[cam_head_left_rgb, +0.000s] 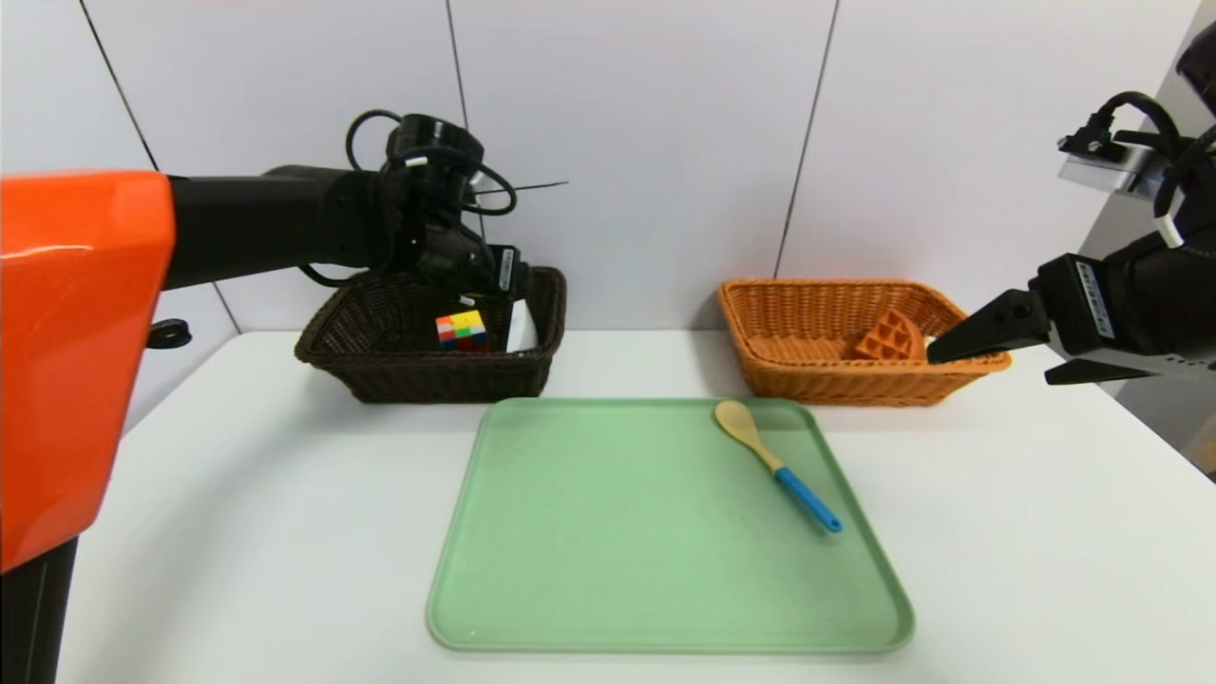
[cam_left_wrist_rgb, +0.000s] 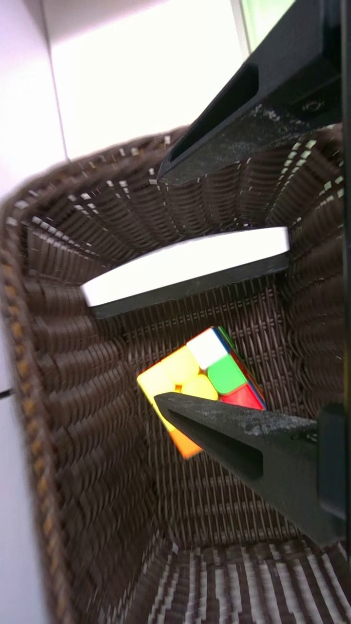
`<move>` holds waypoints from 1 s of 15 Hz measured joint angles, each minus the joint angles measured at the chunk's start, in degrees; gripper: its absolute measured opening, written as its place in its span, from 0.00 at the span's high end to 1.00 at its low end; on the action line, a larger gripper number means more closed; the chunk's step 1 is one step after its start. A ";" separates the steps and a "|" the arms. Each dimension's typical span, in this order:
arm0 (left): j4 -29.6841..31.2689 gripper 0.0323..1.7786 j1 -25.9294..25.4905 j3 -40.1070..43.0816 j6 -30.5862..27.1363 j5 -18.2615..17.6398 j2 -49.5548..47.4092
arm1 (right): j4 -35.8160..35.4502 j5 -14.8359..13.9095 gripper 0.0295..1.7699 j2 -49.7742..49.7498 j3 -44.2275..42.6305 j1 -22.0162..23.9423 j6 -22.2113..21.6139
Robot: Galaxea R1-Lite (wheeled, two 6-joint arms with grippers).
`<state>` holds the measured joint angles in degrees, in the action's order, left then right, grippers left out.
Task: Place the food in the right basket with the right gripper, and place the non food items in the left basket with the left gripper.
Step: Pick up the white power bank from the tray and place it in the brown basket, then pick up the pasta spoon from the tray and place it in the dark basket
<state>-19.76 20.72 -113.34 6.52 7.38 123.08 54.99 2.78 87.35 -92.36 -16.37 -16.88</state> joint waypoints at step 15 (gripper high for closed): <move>-14.28 0.06 17.18 2.76 9.74 -1.45 -10.31 | -0.01 -0.11 0.04 -0.85 -0.09 0.04 -0.91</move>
<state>-34.04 37.90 -110.58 16.26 5.92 112.76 54.98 2.67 86.49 -92.44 -16.34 -17.80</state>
